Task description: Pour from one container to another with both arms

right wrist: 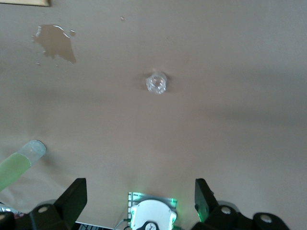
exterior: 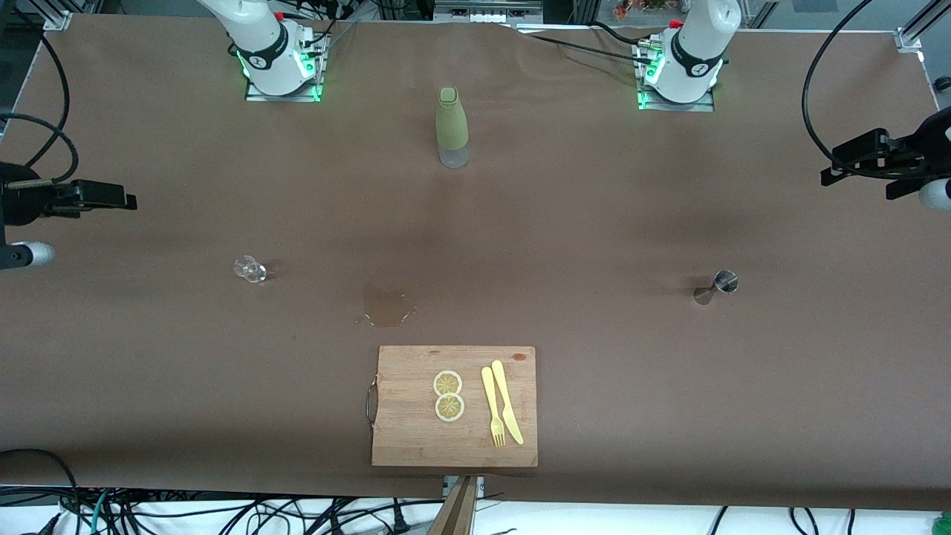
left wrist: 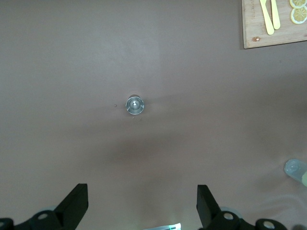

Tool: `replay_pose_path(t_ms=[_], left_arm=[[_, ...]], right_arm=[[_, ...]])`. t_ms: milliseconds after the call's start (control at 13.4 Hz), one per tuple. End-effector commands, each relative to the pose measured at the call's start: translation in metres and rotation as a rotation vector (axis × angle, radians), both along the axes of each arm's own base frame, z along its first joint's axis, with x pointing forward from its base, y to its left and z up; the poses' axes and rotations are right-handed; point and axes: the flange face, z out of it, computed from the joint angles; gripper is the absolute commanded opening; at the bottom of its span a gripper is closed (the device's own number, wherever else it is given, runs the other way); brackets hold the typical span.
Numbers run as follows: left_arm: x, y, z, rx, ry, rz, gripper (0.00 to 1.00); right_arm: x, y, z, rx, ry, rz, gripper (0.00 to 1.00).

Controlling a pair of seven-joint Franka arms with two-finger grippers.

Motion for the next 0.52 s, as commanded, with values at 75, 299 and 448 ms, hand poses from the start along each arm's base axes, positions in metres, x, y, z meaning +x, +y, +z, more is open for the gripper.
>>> replay_pose_path(t_ms=[75, 299, 448], left_arm=[[-0.007, 0.002, 0.003, 0.03, -0.015, 0.005, 1.0], [-0.007, 0.003, 0.004, 0.031, -0.018, 0.007, 1.0], [-0.005, 0.004, 0.003, 0.033, -0.017, 0.01, 1.0]], right_arm=[[-0.038, 0.0, 0.004, -0.021, 0.023, -0.028, 1.0], [-0.035, -0.01, 0.006, -0.076, -0.024, -0.031, 1.0], [-0.043, -0.023, 0.037, -0.117, -0.116, -0.049, 1.0]])
